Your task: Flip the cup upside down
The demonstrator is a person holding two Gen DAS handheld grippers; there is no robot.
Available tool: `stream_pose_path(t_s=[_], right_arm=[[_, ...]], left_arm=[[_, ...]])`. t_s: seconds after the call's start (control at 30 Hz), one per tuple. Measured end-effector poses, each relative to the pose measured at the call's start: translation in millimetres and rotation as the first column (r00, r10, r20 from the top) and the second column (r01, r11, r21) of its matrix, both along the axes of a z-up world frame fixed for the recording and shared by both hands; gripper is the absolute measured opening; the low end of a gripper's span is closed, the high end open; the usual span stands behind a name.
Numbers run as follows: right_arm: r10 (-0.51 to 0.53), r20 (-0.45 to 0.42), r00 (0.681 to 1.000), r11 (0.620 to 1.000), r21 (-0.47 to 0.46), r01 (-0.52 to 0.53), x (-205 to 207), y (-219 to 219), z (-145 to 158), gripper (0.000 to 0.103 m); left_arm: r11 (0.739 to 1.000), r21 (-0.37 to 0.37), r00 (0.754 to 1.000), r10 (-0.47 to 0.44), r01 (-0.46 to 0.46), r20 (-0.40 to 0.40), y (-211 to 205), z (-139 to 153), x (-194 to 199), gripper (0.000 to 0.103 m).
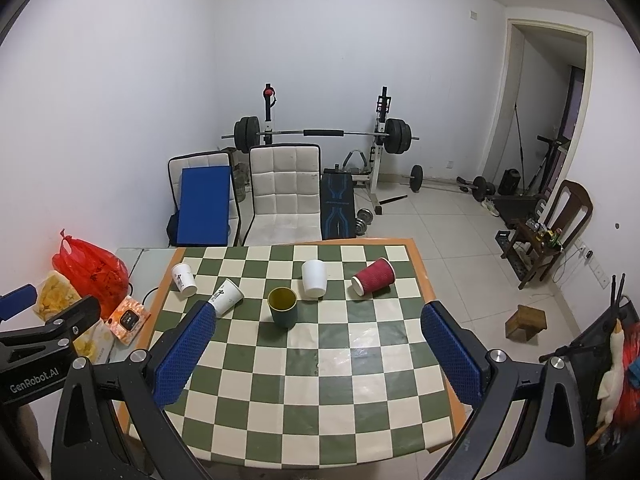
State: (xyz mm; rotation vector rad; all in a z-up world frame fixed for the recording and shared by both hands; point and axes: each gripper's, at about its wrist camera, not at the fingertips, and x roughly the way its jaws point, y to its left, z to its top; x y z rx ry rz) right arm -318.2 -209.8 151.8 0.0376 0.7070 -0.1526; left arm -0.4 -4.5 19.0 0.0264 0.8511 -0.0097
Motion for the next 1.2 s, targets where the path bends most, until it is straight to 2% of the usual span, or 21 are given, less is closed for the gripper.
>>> stream_pose_path(t_s=[0.37,0.47,0.67,0.8,0.93,1.07,1.2], right_arm=[[0.003,-0.005,1.000,1.000,0.013,-0.003,2.1,2.6,0.1,0.103],[0.014,-0.022,1.000,0.999,0.034,-0.013,9.2,1.2,-7.8,0.103],[0.051,-0.104,0.993,0.997,0.063,-0.045,42.8,-3.8,-53.1,0.103],[0.105,-0.174,0.979,0.992,0.090,-0.090,72.0,3.6,-93.8,0.103],[0.150,-0.226,0.962,0.986,0.099,-0.131,103.1,21.3,-136.8,0.103],[0.180,-0.285,0.942,0.982,0.113,-0.153,143.5,47.3,-178.6,0.103],[0.179,-0.322,0.930,0.983,0.104,-0.154,176.8,71.6,-210.8,0.103]], left_arm=[[1.000,0.005,1.000,0.008,-0.008,-0.008,-2.5,6.4,5.4,0.103],[0.999,0.012,0.999,0.030,-0.030,-0.019,-2.4,2.6,9.6,0.103],[0.994,0.027,0.991,0.105,-0.103,-0.082,9.1,-25.8,29.8,0.103],[0.981,0.068,0.976,0.187,-0.180,-0.113,25.6,-57.1,45.6,0.103],[0.970,0.107,0.960,0.232,-0.217,-0.157,40.9,-84.3,62.6,0.103],[0.964,0.135,0.940,0.256,-0.230,-0.227,61.3,-115.7,92.3,0.103],[0.966,0.149,0.930,0.245,-0.211,-0.275,79.8,-141.4,128.3,0.103]])
